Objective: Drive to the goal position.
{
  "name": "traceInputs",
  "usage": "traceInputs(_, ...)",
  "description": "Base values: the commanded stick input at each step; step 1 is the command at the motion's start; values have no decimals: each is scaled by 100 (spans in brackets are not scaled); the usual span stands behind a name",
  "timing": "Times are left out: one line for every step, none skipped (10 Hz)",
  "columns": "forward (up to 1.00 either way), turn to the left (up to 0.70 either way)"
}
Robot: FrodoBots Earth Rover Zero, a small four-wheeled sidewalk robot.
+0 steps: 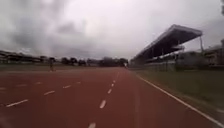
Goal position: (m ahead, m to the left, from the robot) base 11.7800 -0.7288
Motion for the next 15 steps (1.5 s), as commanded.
traceInputs(70, 0)
traceInputs(70, 0)
traceInputs(70, 0)
traceInputs(70, 0)
traceInputs(70, 0)
traceInputs(70, 0)
traceInputs(70, 0)
traceInputs(70, 0)
traceInputs(70, 0)
traceInputs(70, 0)
traceInputs(70, 0)
traceInputs(70, 0)
traceInputs(70, 0)
traceInputs(70, 0)
traceInputs(70, 0)
